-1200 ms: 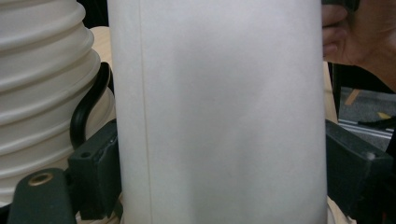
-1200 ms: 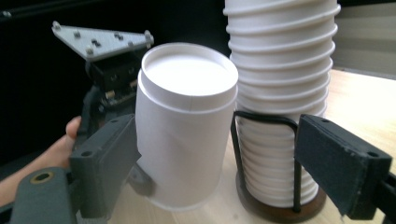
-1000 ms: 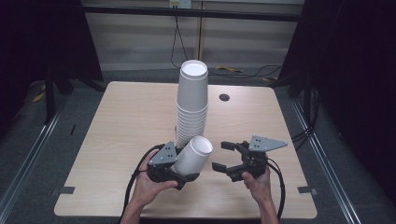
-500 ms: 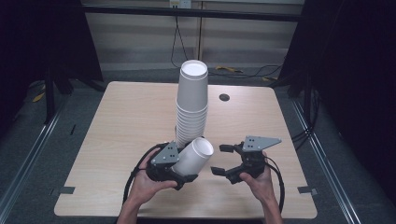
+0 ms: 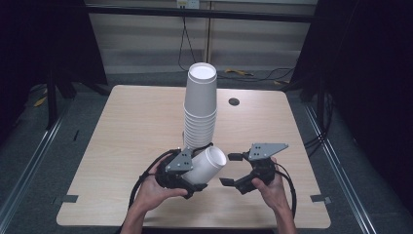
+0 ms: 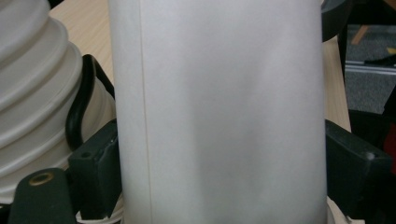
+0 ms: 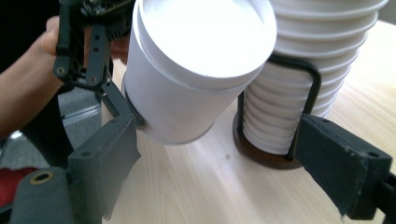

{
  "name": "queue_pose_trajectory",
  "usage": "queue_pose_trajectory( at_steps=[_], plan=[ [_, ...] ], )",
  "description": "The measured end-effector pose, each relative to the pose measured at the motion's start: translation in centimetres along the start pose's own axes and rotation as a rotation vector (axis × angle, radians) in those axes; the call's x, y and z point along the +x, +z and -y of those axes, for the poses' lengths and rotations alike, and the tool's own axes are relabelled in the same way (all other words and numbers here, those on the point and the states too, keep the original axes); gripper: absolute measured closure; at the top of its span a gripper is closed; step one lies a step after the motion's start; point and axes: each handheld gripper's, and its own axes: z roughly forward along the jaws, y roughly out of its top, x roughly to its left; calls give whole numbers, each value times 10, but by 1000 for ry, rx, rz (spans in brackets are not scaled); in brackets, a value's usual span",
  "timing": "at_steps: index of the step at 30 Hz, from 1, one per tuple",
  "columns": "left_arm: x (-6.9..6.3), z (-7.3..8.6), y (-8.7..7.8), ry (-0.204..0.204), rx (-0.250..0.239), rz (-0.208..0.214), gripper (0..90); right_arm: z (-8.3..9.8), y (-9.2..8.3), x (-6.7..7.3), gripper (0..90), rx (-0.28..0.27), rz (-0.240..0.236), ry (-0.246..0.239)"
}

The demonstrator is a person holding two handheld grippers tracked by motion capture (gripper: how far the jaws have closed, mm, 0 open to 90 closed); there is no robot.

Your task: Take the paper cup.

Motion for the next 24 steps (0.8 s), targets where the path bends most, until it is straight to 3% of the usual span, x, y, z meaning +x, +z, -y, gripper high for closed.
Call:
queue_pose_trajectory(
  at_steps=[16,24],
  plan=[
    [0,-9,10,79,121,14,138,1,-1,-3,146,113,-10,-32],
    [-4,-8,19,103,204,25,138,1,6,-4,145,218,-30,-43]
  ],
)
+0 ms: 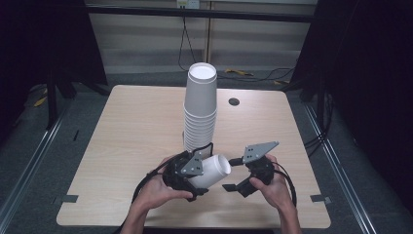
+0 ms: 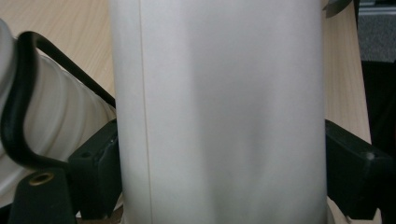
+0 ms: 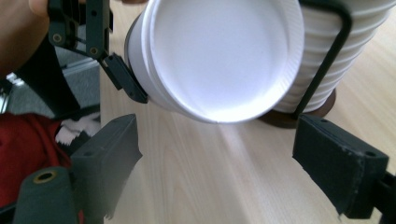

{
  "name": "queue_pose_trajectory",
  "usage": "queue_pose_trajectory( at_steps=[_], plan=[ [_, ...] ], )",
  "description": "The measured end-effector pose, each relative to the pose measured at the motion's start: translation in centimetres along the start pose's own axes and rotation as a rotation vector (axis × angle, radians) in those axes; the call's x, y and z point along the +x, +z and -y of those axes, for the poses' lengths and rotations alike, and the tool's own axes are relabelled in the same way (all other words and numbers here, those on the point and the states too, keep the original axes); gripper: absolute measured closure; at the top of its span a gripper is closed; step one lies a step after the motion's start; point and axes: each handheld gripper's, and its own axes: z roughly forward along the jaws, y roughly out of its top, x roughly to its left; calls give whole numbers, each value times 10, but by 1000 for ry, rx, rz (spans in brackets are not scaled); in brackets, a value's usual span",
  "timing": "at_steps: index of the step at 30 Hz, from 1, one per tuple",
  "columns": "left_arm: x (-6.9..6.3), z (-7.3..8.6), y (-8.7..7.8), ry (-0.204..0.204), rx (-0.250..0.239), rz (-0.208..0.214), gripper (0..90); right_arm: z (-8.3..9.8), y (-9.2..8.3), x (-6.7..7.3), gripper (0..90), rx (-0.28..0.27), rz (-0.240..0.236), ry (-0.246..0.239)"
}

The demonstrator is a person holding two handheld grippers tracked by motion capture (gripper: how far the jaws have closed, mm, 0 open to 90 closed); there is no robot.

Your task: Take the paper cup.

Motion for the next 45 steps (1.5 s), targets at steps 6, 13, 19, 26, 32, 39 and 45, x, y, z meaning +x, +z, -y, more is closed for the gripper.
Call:
queue_pose_trajectory(
  at_steps=[6,13,19,26,32,39,45],
  plan=[
    [1,0,3,8,27,7,138,-2,7,-4,201,72,-8,-18],
    [-2,-4,9,26,101,8,138,-5,13,-5,160,150,8,-35],
    [-3,-7,14,65,149,14,138,-7,18,-6,140,175,-27,-40],
    [-5,-7,17,61,162,27,138,-8,23,-9,143,207,-52,-43],
    [-6,-6,16,71,173,33,138,-18,29,-11,160,245,-90,-68],
    [-7,-5,17,73,187,31,138,-28,35,-11,159,278,-120,-86],
    [-5,-6,17,103,216,40,138,-34,38,-11,151,300,-137,-95]
  ],
)
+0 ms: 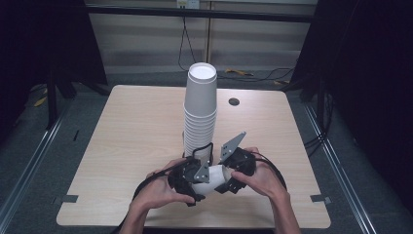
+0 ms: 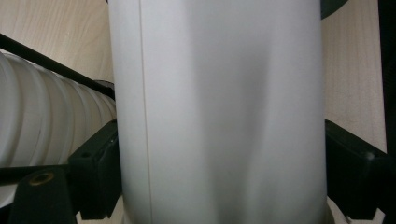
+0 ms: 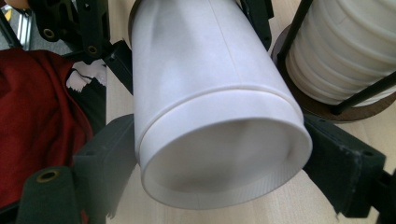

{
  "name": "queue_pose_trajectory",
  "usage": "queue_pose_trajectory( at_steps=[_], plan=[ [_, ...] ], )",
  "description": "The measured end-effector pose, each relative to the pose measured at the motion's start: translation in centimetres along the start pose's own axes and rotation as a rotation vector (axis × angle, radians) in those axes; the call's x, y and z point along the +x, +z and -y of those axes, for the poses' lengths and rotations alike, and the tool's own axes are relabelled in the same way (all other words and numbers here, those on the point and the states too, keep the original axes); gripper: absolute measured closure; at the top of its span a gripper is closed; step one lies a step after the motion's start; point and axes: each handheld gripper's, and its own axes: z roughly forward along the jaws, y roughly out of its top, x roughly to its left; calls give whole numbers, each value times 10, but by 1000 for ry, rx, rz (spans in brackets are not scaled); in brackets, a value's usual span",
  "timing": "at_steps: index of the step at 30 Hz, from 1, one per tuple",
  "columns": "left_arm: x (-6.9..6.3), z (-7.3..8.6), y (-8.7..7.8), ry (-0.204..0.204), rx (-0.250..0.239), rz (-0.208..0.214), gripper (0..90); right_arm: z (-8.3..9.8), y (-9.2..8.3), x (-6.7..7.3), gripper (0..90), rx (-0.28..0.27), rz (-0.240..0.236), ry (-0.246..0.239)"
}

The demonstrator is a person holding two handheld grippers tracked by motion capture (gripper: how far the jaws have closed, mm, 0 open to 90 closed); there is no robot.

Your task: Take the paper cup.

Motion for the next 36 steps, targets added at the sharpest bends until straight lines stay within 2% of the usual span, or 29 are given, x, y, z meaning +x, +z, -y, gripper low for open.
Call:
queue_pose_trajectory(
  at_steps=[1,4,5,6,8,10,11,14,15,16,17,22,23,27,28,29,30,31,32,35,36],
  plan=[
    [-3,0,2,-37,-26,0,138,-1,0,0,139,5,5,-2],
    [-3,-1,4,-36,-19,0,138,-2,1,0,137,12,5,-3],
    [-3,-1,4,-32,-16,0,138,-2,1,0,139,17,5,-12],
    [0,-2,2,19,26,1,138,-3,1,0,137,15,2,-5],
    [1,-2,2,31,33,1,138,-5,1,0,140,11,7,-3],
    [0,-2,2,24,32,-1,138,-7,0,0,140,11,13,-9],
    [-3,-2,5,-30,-7,0,138,-7,0,0,140,7,13,-9],
    [-3,-2,6,-24,-7,3,138,-9,-1,-1,142,13,8,-17],
    [-1,-3,4,20,25,3,138,-10,0,-1,143,15,10,-19],
    [-4,-3,6,-25,-9,4,138,-11,0,-1,144,14,9,-25],
    [1,-5,2,48,55,-1,138,-13,1,-1,150,14,1,-25],
    [2,-6,2,49,52,-6,138,-15,3,-2,191,33,-21,-25],
    [2,-5,1,45,53,-9,138,-15,4,-1,192,41,-19,-10],
    [1,-6,1,47,47,-8,138,-15,6,-2,180,46,-28,-23],
    [-1,-6,1,21,37,-10,138,-15,7,-2,167,56,-29,-19],
    [1,-6,0,44,54,-15,138,-16,7,-1,162,68,-28,-12],
    [1,-6,0,38,36,-21,138,-16,10,-2,170,70,-36,-25],
    [-2,-6,1,6,12,-22,138,-16,11,-2,181,67,-40,-27],
    [-2,-5,1,-4,2,-21,138,-17,11,-1,198,79,-46,-15],
    [-2,-5,-1,21,17,-27,138,-17,14,-4,197,67,-65,-41],
    [-2,-5,-1,21,17,-27,138,-18,14,-3,199,73,-68,-29]
  ],
)
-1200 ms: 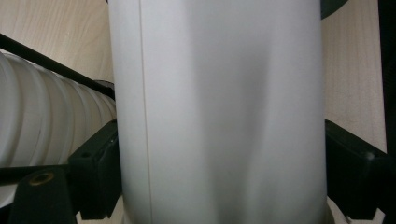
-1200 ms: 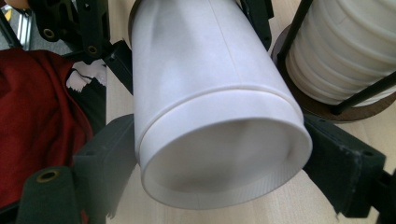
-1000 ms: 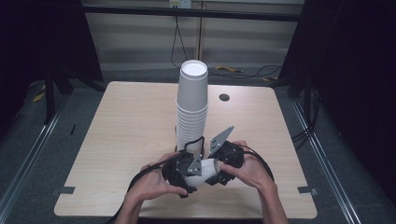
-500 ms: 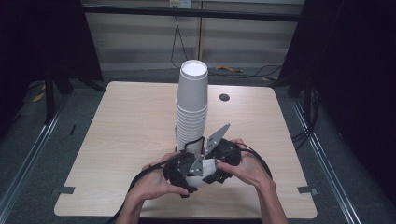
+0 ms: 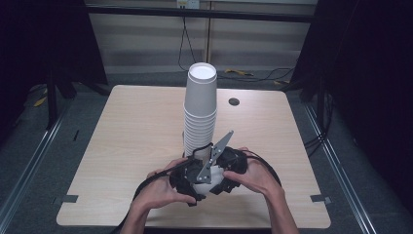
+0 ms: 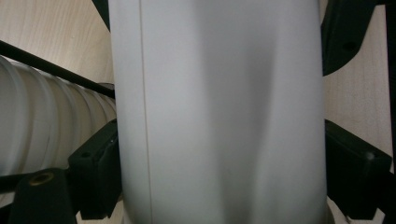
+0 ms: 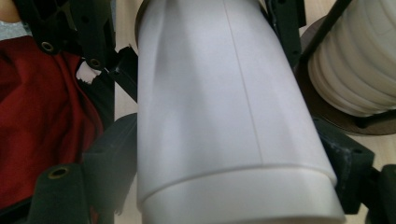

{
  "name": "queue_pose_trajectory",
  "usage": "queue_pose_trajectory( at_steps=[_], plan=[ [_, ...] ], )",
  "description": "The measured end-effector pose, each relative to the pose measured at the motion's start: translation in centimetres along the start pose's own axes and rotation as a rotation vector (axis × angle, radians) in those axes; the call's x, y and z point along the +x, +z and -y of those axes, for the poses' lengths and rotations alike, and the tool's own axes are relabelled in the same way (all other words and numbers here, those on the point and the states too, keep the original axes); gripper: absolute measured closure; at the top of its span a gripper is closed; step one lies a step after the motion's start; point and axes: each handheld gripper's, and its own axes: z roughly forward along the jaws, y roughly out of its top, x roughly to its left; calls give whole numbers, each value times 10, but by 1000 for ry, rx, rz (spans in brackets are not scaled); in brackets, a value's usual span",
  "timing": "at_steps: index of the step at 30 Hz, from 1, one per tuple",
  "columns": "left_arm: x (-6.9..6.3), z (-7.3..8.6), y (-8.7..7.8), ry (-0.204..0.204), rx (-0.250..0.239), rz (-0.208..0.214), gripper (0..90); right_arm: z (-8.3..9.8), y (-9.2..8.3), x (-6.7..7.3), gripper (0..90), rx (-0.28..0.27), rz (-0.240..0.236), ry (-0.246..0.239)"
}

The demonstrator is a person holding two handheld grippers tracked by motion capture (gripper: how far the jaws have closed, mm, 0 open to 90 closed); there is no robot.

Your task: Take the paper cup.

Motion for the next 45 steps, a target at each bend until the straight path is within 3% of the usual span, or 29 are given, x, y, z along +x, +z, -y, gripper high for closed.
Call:
queue_pose_trajectory(
  at_steps=[1,2,6,7,8,9,12,14,15,16,19,23,24,25,26,27,28,30,35,37,39,45],
  plan=[
    [1,0,-2,32,30,4,138,0,0,0,199,-4,-3,-2],
    [1,0,-2,32,30,4,138,0,0,0,199,-4,-3,-2],
    [-1,0,-2,11,8,-3,139,0,0,0,202,2,-13,21],
    [-2,0,-2,-2,-1,-6,139,0,-1,-1,204,-2,-18,7],
    [-4,0,-1,-28,-23,-4,140,1,-2,0,209,2,-17,24],
    [-4,0,-1,-18,-16,-7,140,1,0,-1,211,-14,-21,-2],
    [-5,1,-1,-31,-33,-8,137,1,-3,2,216,-2,-9,20],
    [-4,2,-3,-15,-38,-10,133,2,-4,2,218,-21,-4,4],
    [-8,2,0,-81,-99,-12,133,2,-4,2,218,-21,-4,4],
    [-4,2,-4,-14,-54,-8,130,2,-5,2,220,-28,-7,1],
    [-4,2,-6,-5,-68,-4,123,2,-7,5,221,-22,-5,16],
    [-1,4,-10,35,-73,-3,118,3,-10,5,221,-45,-1,-4],
    [-7,5,-7,-57,-149,-2,118,3,-11,6,221,-43,2,-12],
    [-7,5,-7,-57,-149,-2,117,3,-11,6,221,-43,2,-12],
    [-2,5,-11,29,-104,-9,117,4,-12,7,221,-39,1,9],
    [-4,7,-10,-11,-157,1,116,5,-13,7,221,-56,4,-5],
    [-4,7,-10,-11,-157,1,116,6,-13,7,221,-62,-2,0],
    [-4,9,-13,-18,-204,-11,117,6,-15,8,221,-69,6,2],
    [-2,14,-17,-21,-254,-5,118,7,-19,10,221,-79,6,9],
    [0,14,-19,-3,-242,-3,119,8,-20,10,221,-94,11,1],
    [0,16,-20,-13,-294,-5,121,8,-20,11,221,-102,14,0],
    [-1,19,-25,-24,-352,-10,123,9,-22,12,221,-125,12,-4]
  ],
)
